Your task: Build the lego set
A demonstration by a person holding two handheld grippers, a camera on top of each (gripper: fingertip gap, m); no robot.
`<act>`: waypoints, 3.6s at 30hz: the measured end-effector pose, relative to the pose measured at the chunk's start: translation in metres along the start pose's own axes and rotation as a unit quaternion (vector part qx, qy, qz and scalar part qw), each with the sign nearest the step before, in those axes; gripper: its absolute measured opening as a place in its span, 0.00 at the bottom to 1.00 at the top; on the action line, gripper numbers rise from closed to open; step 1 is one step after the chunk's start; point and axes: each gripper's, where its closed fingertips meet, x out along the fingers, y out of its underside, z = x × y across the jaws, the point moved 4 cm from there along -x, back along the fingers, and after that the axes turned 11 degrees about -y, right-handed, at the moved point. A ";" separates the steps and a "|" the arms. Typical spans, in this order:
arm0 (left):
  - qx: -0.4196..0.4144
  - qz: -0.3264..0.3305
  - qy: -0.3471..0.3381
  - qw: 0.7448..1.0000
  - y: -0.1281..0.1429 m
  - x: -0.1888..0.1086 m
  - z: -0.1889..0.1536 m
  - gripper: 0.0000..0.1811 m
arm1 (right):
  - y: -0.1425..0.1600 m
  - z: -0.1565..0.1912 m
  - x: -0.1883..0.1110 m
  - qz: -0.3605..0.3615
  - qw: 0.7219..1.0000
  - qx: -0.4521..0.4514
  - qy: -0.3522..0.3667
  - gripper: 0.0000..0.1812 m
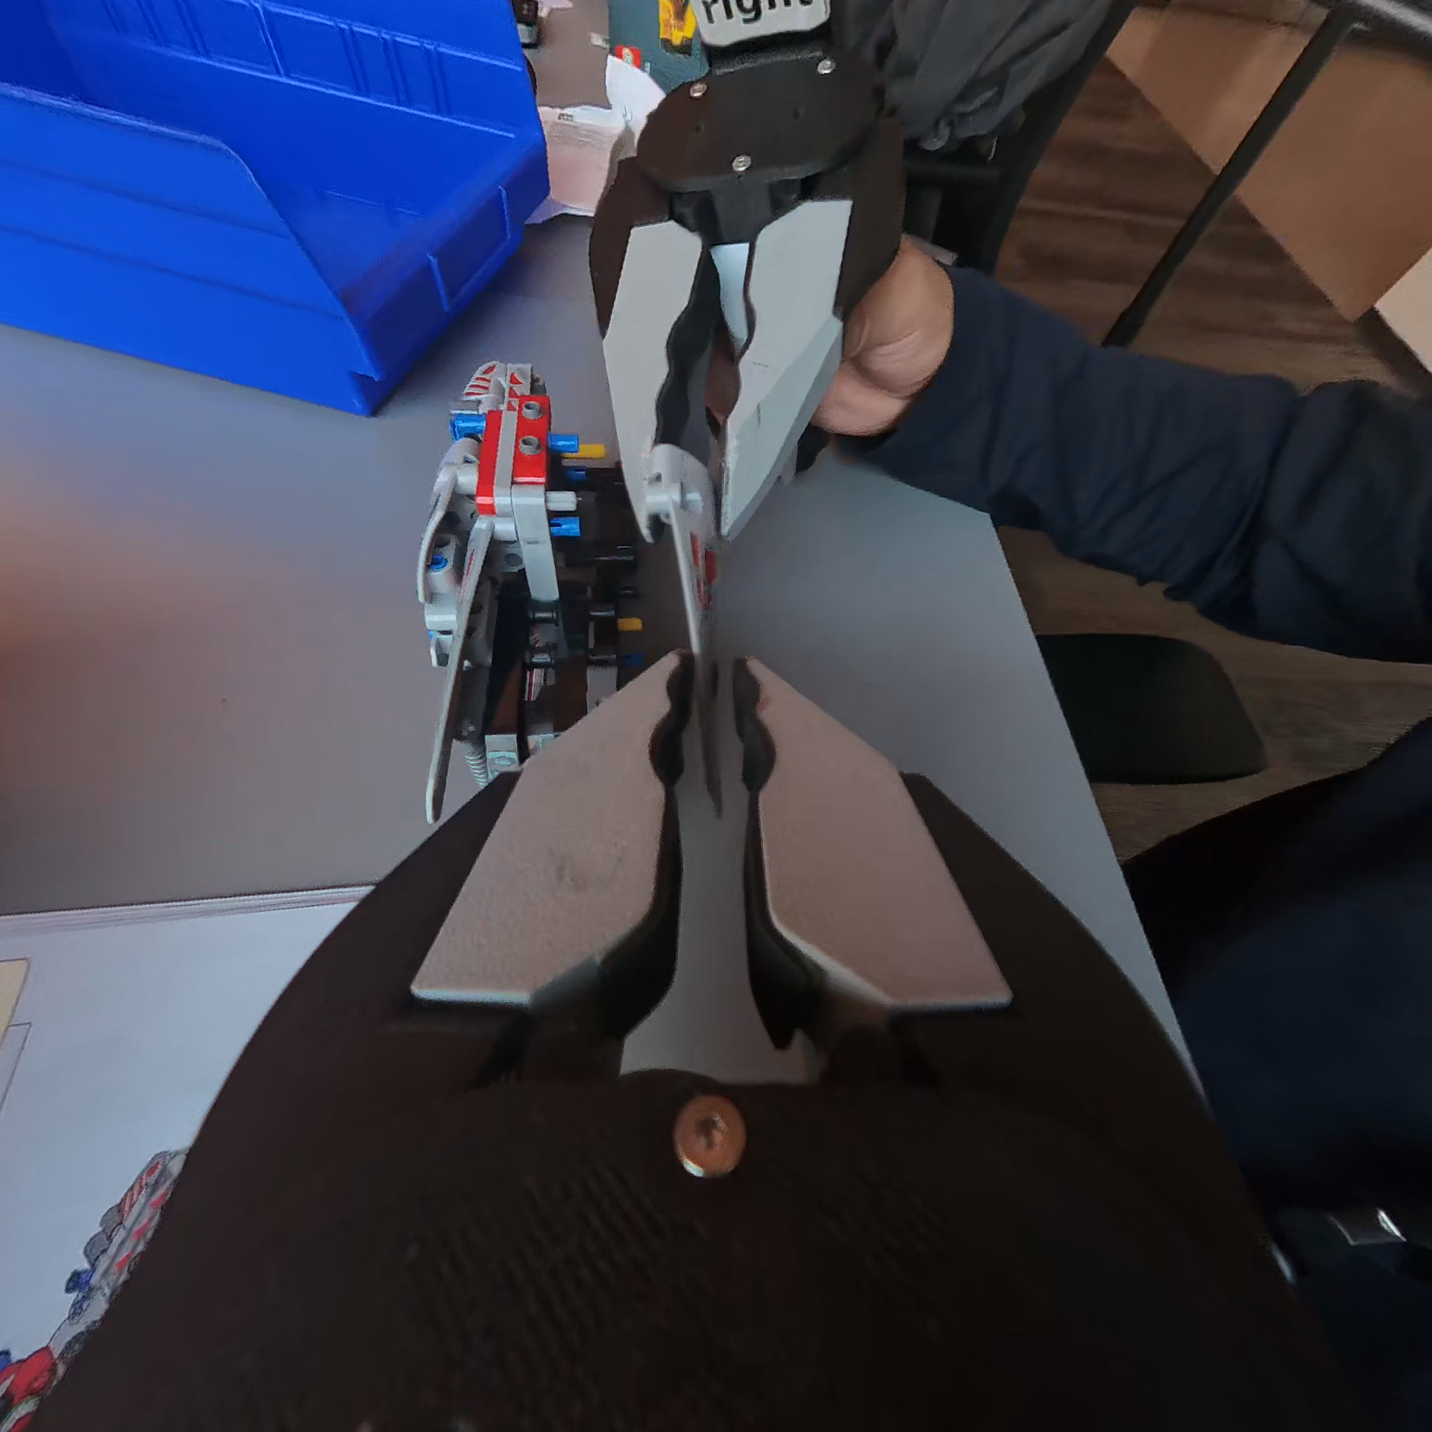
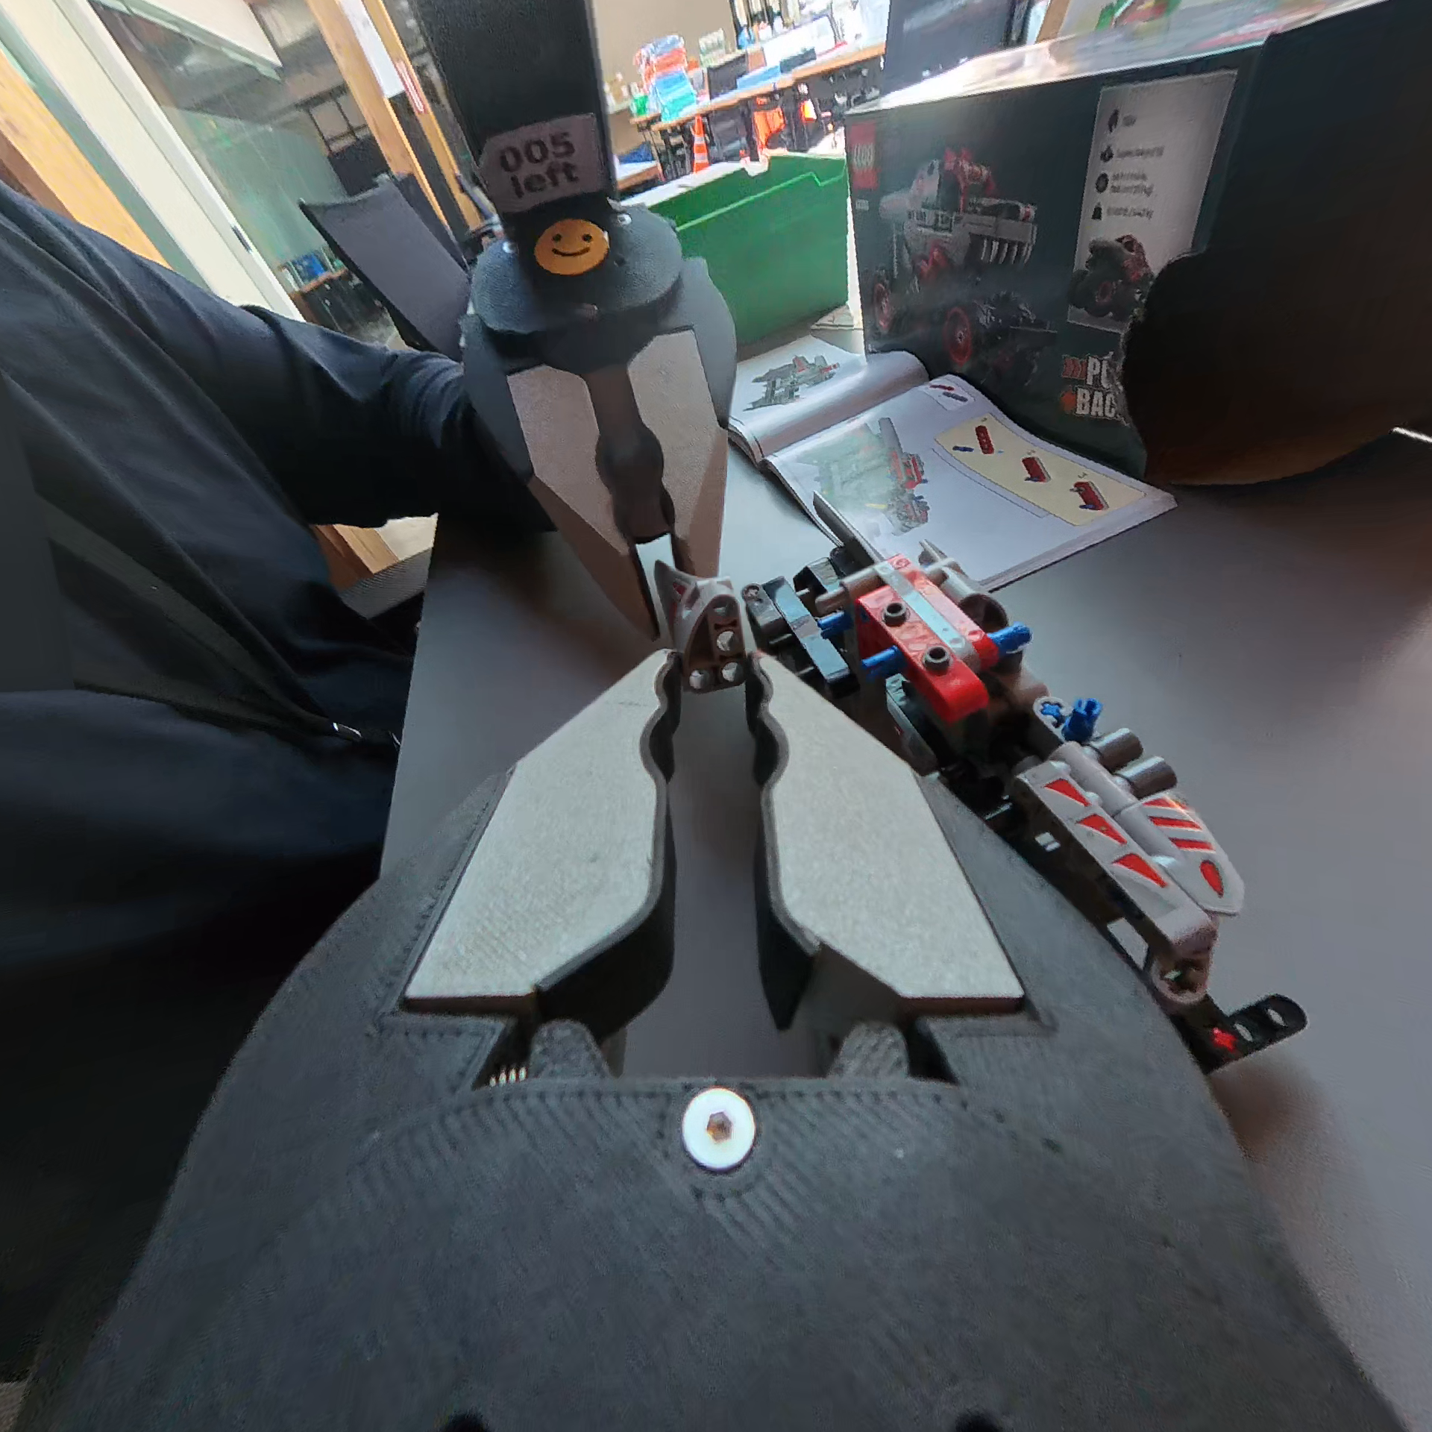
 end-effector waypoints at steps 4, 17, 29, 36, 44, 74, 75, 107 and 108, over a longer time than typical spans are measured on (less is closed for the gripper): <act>-0.004 0.003 0.002 1.000 -0.003 0.003 0.002 0.04 | -0.001 0.001 0.000 -0.005 1.000 -0.003 -0.001 0.07; -0.038 0.056 0.034 0.997 -0.009 0.006 0.015 0.01 | 0.005 -0.003 0.001 0.027 0.999 -0.010 0.029 0.11; -0.031 0.123 0.026 0.992 -0.012 0.011 0.023 0.01 | -0.037 -0.013 -0.013 0.156 0.975 -0.135 0.081 0.34; -0.044 0.129 0.019 0.990 -0.009 0.013 0.022 0.01 | -0.027 -0.029 0.005 0.265 0.949 -0.162 0.049 0.28; -0.035 0.127 0.005 0.991 -0.010 0.015 0.020 0.01 | -0.025 -0.027 0.004 0.286 0.933 -0.212 0.047 0.25; -0.089 0.050 0.036 0.994 -0.017 0.001 0.025 0.00 | -0.030 -0.019 0.007 0.266 0.937 -0.223 0.046 0.24; -0.092 0.046 0.038 0.994 -0.015 0.002 0.024 0.00 | -0.029 -0.020 0.008 0.272 0.935 -0.222 0.048 0.23; -0.109 -0.002 0.020 0.994 -0.011 0.003 0.031 0.00 | -0.036 -0.027 0.009 0.343 0.916 -0.205 0.033 0.19; -0.110 -0.003 0.022 0.994 -0.011 0.003 0.031 0.00 | -0.036 -0.028 0.009 0.347 0.915 -0.202 0.033 0.20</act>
